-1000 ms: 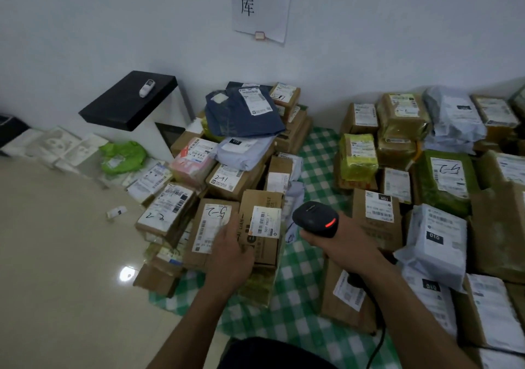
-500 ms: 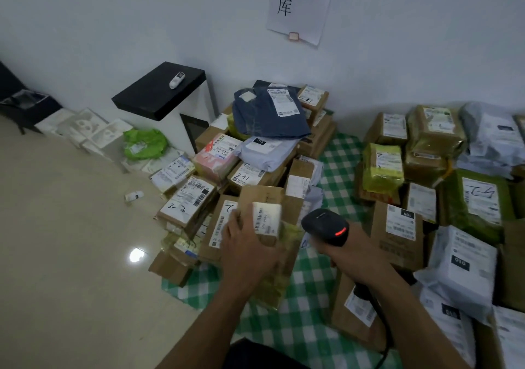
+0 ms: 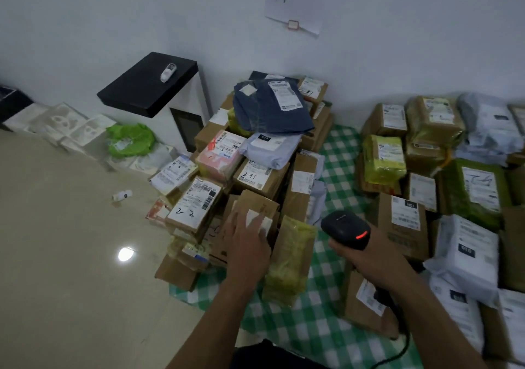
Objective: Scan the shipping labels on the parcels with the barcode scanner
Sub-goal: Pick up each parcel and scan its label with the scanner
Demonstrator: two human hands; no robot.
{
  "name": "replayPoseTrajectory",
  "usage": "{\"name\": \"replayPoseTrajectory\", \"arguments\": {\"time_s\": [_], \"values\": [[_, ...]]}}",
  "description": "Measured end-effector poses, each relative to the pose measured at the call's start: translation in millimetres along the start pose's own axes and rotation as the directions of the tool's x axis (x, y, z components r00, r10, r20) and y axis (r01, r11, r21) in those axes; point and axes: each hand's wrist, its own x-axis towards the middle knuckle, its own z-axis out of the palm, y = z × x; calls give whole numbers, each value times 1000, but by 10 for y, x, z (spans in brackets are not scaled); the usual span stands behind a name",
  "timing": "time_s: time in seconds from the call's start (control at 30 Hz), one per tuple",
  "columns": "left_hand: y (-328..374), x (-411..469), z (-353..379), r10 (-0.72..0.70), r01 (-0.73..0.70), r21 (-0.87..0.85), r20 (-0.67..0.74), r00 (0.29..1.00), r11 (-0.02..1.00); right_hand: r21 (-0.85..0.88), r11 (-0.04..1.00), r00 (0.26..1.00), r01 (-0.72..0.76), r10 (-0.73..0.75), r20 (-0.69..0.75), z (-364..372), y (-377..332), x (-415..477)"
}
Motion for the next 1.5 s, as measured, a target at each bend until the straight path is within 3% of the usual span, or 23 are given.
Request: {"name": "replayPoseTrajectory", "arguments": {"time_s": [0.1, 0.17, 0.27, 0.4, 0.63, 0.73, 0.8, 0.97, 1.1, 1.3, 1.5], "values": [[443, -43, 78, 235, -222, -161, 65, 970, 962, -27, 997, 995, -73, 70, -72, -118, 192, -121], [783, -115, 177, 337, -269, -312, 190, 922, 911, -21, 992, 984, -128, 124, -127, -227, 362, -195], [1138, -165, 514, 394, -284, -342, 311, 865, 895, 36, 985, 963, -170, 174, -207, -417, 543, -340], [1269, -229, 1138, 281, -104, -323, 569, 773, 941, 88, 981, 952, -171, 188, -242, -638, 857, -520], [1061, -400, 2033, 61, 242, -285, 754, 654, 928, 70, 960, 944, -271, 279, -176, -980, 1288, -547], [767, -446, 2660, -98, 339, -192, 729, 678, 921, 72, 955, 942, -288, 297, -158, -1092, 1402, -497], [541, -464, 2989, -130, 377, -206, 705, 697, 903, 89, 959, 950, -270, 280, -138, -1114, 1477, -454], [1144, -657, 2169, -107, 508, -423, 681, 725, 750, 104, 961, 963, -256, 263, -53, -1157, 1651, -414], [1177, -732, 1958, -75, 446, -460, 627, 775, 768, 116, 967, 973, -228, 231, -12, -1206, 1651, -342], [1246, -683, 1346, 37, 185, -475, 420, 907, 860, 180, 960, 969, -213, 232, -89, -1230, 1494, -356], [1304, -288, 785, 106, 12, -462, 228, 968, 887, 100, 991, 989, -83, 95, -114, -1245, 1102, -350]]}}
